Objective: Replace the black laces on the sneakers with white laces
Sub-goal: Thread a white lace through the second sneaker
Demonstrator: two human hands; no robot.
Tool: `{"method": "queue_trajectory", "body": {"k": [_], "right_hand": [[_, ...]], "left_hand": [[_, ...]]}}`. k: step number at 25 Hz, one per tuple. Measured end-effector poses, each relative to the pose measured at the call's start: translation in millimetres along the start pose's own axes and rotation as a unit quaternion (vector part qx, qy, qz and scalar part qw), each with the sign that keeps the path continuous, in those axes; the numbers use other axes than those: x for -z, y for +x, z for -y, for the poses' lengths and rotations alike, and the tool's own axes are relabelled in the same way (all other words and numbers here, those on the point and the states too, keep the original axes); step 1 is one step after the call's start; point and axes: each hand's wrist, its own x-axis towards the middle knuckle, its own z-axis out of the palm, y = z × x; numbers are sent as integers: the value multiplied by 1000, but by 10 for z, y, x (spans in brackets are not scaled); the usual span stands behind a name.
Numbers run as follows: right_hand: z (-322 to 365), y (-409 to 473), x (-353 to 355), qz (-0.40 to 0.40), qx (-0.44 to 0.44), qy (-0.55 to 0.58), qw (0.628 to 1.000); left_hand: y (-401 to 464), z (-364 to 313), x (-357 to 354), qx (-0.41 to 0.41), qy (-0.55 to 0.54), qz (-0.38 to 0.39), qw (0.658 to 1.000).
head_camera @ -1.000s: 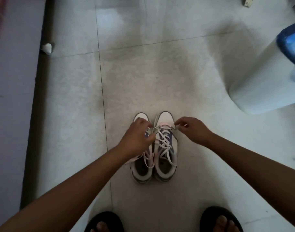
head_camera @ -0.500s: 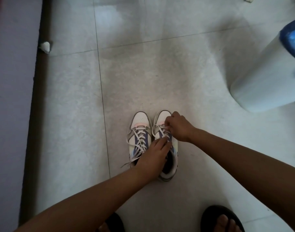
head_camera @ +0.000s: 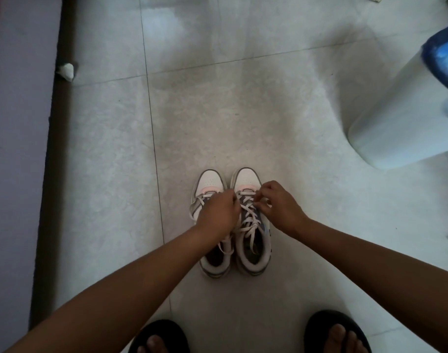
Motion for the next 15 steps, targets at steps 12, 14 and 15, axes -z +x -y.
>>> {"method": "queue_trajectory", "body": {"k": [12, 14, 15], "right_hand": [[277, 167, -69, 70, -19, -250, 965], [291, 152, -78, 79, -2, -272, 959], [282, 145, -70, 79, 17, -283, 956]], "left_hand": [[226, -271, -151, -46, 163, 11, 986], [272, -323, -136, -19, 164, 20, 986], [293, -332, -130, -13, 155, 27, 987]]}}
